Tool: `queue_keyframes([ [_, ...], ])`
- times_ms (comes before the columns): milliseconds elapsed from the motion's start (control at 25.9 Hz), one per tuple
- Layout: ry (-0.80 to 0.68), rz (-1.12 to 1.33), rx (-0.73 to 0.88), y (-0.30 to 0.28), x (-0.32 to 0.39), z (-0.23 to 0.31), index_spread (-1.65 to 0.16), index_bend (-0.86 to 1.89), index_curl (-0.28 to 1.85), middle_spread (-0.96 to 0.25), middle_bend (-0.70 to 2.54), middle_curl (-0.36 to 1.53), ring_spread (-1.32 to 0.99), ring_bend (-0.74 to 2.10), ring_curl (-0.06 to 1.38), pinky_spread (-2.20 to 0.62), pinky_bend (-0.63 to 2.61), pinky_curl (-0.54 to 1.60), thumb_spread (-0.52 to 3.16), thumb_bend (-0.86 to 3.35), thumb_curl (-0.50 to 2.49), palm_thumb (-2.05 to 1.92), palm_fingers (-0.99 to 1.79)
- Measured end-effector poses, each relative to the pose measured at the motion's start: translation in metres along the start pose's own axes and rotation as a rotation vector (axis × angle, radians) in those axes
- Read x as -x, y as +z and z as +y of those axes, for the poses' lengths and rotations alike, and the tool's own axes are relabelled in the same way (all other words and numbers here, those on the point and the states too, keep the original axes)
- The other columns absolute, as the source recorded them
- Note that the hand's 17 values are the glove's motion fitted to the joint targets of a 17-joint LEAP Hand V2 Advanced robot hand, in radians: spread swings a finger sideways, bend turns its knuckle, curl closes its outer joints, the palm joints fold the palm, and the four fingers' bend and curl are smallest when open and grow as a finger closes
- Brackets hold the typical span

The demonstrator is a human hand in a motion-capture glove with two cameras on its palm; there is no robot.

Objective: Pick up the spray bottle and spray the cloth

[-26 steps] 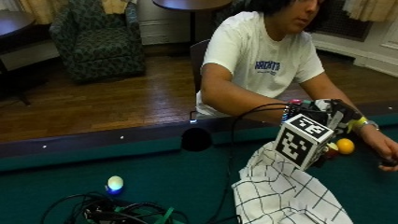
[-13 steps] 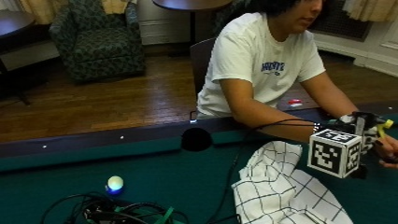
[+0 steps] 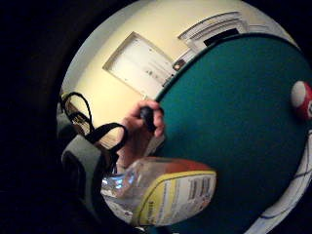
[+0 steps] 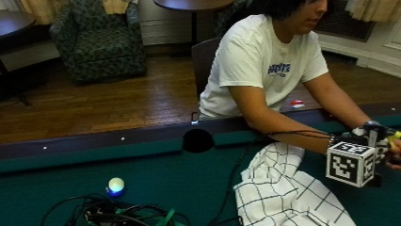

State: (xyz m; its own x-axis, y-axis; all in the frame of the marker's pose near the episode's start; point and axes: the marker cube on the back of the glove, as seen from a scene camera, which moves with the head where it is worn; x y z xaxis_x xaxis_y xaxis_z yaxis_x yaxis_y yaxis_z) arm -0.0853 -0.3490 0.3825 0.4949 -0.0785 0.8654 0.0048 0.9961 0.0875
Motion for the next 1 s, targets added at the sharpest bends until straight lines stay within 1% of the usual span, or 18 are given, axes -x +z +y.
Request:
queue_keyframes([
  [193,0.006,-0.015,-0.049,0.003,-0.012,-0.002,-0.27,0.38,0.66,-0.20,0.69,0.60,-0.22,0.79,0.52,-0.31,0.57,0.46,0.30,-0.03,0.86,0.95,1.37],
  [463,0.020,-0.020,-0.037,0.006,-0.015,-0.011,-0.27,0.39,0.66,-0.21,0.69,0.60,-0.22,0.79,0.52,-0.31,0.56,0.46,0.30,-0.03,0.87,0.95,1.37],
  [811,0.090,-0.051,-0.012,0.007,-0.022,-0.006,-0.28,0.38,0.66,-0.21,0.70,0.60,-0.22,0.79,0.52,-0.31,0.55,0.46,0.30,-0.03,0.87,0.95,1.37],
  [1004,0.131,0.026,0.022,0.001,-0.032,0.006,-0.28,0.33,0.65,-0.20,0.69,0.59,-0.20,0.75,0.50,-0.30,0.52,0.44,0.37,-0.05,0.85,0.91,1.29],
])
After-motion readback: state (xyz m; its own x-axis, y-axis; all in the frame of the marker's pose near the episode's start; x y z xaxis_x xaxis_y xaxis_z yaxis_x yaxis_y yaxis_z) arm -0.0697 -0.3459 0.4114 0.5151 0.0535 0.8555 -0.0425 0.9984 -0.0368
